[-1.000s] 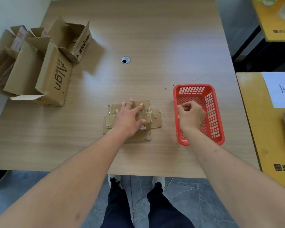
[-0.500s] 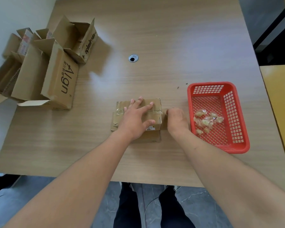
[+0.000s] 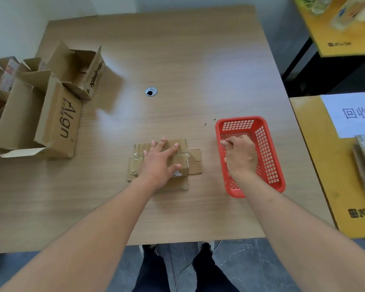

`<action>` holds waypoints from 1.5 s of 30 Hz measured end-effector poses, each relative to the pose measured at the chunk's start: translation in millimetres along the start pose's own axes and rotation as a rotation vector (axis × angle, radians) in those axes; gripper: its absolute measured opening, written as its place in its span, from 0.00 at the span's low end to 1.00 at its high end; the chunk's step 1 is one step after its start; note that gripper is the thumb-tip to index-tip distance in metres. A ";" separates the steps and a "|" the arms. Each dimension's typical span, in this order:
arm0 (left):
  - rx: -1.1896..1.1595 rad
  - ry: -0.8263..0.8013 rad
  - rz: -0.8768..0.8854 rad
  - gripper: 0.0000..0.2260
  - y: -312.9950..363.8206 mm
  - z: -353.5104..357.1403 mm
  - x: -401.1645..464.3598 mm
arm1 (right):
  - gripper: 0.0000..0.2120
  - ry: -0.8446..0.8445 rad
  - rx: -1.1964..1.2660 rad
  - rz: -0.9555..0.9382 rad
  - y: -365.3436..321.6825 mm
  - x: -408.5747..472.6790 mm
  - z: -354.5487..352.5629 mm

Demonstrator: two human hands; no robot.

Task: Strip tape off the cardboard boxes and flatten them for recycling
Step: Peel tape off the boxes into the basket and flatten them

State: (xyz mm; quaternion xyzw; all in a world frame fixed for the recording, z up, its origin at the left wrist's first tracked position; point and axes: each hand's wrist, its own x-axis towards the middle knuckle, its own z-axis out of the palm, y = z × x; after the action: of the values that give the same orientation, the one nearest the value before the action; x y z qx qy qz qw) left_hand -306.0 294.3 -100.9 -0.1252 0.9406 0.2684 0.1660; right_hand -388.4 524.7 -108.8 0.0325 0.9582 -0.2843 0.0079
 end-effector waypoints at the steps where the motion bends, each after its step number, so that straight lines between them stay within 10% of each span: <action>1: 0.005 -0.004 0.000 0.30 0.3 -0.1 0.2 | 0.07 -0.013 0.028 0.041 6.9 1.3 -3.2; 27: 0.008 -0.002 -0.011 0.30 1.4 1.6 2.2 | 0.10 -0.149 0.082 0.519 65.6 5.8 6.8; 45: 0.025 -0.009 -0.002 0.30 2.0 0.4 3.7 | 0.24 -0.141 -0.357 0.322 59.0 4.4 -9.3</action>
State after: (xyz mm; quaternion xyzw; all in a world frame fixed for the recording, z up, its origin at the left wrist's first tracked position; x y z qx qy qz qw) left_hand -309.9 295.6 -101.8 -0.1228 0.9430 0.2570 0.1722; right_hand -388.8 579.4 -133.3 0.1632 0.9727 -0.1072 0.1256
